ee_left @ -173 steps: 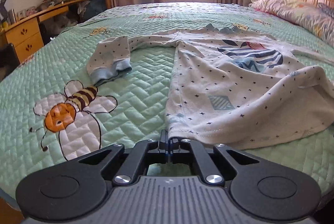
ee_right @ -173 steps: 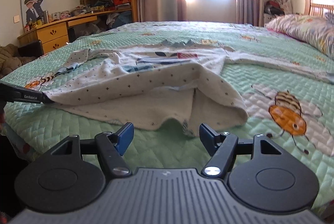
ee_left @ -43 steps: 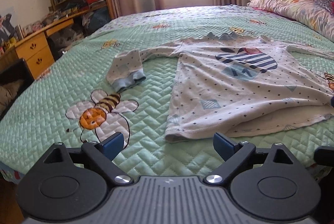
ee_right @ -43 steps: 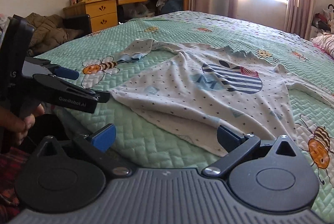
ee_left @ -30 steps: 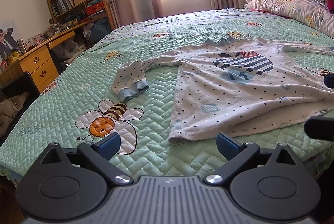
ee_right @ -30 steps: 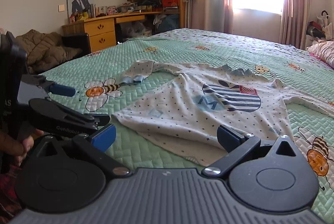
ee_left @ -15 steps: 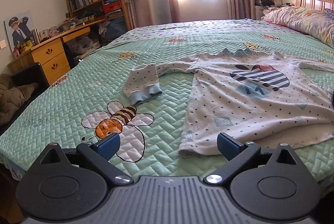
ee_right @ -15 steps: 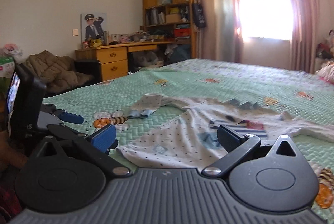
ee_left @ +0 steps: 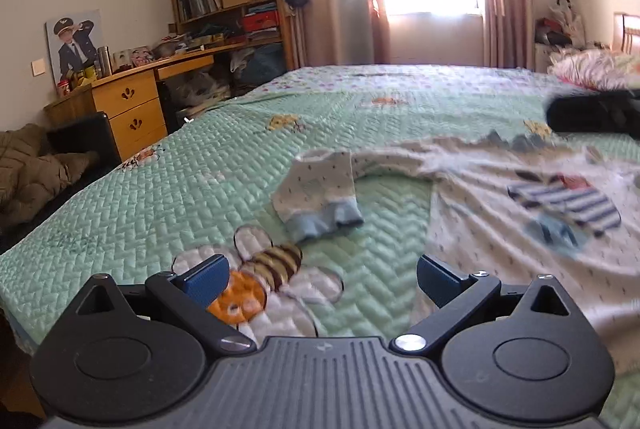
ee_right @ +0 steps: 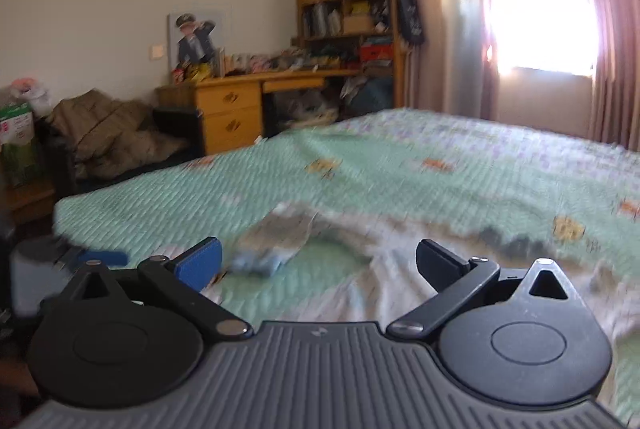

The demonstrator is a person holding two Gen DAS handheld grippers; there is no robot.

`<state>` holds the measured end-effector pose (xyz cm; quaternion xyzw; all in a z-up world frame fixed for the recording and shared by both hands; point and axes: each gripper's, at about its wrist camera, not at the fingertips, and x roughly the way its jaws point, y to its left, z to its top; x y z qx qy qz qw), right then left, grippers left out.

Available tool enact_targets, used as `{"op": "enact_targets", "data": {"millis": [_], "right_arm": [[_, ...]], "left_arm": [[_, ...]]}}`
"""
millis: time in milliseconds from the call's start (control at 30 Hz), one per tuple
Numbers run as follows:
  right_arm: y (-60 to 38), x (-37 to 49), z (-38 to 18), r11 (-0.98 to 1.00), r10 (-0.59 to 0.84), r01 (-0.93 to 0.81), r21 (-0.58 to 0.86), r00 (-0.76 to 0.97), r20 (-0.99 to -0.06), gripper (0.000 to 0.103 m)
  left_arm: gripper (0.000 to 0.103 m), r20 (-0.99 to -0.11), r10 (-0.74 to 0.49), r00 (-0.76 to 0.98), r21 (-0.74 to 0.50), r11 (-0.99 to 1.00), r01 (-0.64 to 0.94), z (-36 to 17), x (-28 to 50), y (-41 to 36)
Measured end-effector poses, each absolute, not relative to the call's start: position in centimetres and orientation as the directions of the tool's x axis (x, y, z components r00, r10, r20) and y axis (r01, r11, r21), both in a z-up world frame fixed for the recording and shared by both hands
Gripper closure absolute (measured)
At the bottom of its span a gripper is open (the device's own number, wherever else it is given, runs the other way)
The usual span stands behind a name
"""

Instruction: Fold clothes

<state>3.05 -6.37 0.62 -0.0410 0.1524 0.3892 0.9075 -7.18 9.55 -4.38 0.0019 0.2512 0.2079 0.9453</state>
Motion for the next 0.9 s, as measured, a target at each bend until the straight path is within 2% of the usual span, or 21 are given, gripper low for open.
{"op": "enact_targets", "data": {"millis": [33, 100, 133, 200, 367, 467, 533, 667, 767, 900], "right_arm": [[-6.0, 4.1, 0.9, 0.703, 0.685, -0.710, 0.051, 0.656, -0.317, 0.000], [-5.6, 6.0, 1.2, 0.733, 0.649, -0.672, 0.104, 0.646, -0.401, 0.001], [-5.7, 6.5, 1.4, 0.747, 0.636, -0.649, 0.142, 0.637, -0.437, 0.006], [-6.8, 4.7, 1.9, 0.718, 0.682, -0.672, 0.181, 0.628, -0.375, 0.006], [-10.4, -4.0, -0.1, 0.751, 0.659, -0.655, 0.084, 0.738, -0.146, 0.000], [-12.6, -4.9, -1.9, 0.800, 0.600, -0.581, 0.151, 0.775, -0.197, 0.000], [-14.1, -4.7, -2.8, 0.825, 0.563, -0.519, 0.226, 0.790, -0.243, 0.000], [-16.7, -4.8, -4.0, 0.851, 0.501, -0.410, 0.329, 0.823, -0.268, 0.000], [-17.5, -4.6, -4.6, 0.856, 0.486, -0.385, 0.345, 0.826, -0.285, 0.000], [-17.0, -5.0, -5.6, 0.865, 0.478, -0.372, 0.338, 0.816, -0.326, 0.000]], "left_arm": [[0.002, -0.472, 0.395, 0.788, 0.099, 0.912, -0.398, -4.1, -6.7, 9.7], [0.002, -0.471, 0.393, 0.790, 0.093, 0.912, -0.399, -3.6, -6.3, 9.7], [0.002, -0.462, 0.385, 0.799, 0.099, 0.918, -0.384, -3.6, -6.5, 9.5], [0.001, -0.443, 0.366, 0.819, 0.127, 0.930, -0.346, -3.9, -7.2, 9.0], [0.001, -0.472, 0.322, 0.821, 0.208, 0.945, -0.251, -6.7, -8.1, 7.8], [0.002, -0.461, 0.272, 0.845, 0.249, 0.953, -0.171, -7.4, -8.9, 6.3], [0.001, -0.427, 0.254, 0.868, 0.325, 0.939, -0.115, -7.5, -9.7, 4.4], [0.001, -0.378, 0.241, 0.894, 0.481, 0.876, -0.033, -8.3, -11.0, 1.2], [0.002, -0.398, 0.201, 0.895, 0.509, 0.860, 0.033, -8.8, -11.4, 0.0], [0.009, -0.433, 0.190, 0.881, 0.537, 0.839, 0.083, -9.3, -11.2, -0.7]]}}
